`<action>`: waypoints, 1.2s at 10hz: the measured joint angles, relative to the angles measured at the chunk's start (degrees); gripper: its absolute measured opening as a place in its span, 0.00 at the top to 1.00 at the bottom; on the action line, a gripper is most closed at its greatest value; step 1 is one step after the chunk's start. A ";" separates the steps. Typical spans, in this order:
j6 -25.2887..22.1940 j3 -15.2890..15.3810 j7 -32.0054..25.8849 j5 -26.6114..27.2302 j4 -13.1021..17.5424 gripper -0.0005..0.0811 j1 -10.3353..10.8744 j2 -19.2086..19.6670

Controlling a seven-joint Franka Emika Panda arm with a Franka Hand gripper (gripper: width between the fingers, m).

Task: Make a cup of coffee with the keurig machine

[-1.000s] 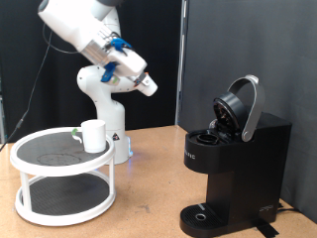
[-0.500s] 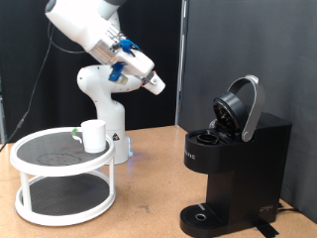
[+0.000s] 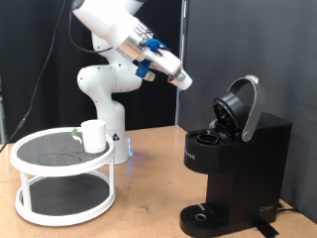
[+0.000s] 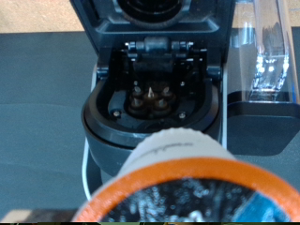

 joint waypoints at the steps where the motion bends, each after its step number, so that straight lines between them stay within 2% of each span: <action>1: 0.19 0.67 0.28 0.00 0.39 0.51 0.03 0.41; 3: 3.08 1.82 0.31 -0.09 0.47 0.51 0.03 0.70; 7: 4.27 2.56 0.78 0.83 0.31 0.51 0.03 1.27; 9: 6.60 5.13 2.82 -3.43 0.34 0.51 0.13 3.34; 12: 11.69 8.32 3.33 -4.70 0.14 0.51 0.25 6.91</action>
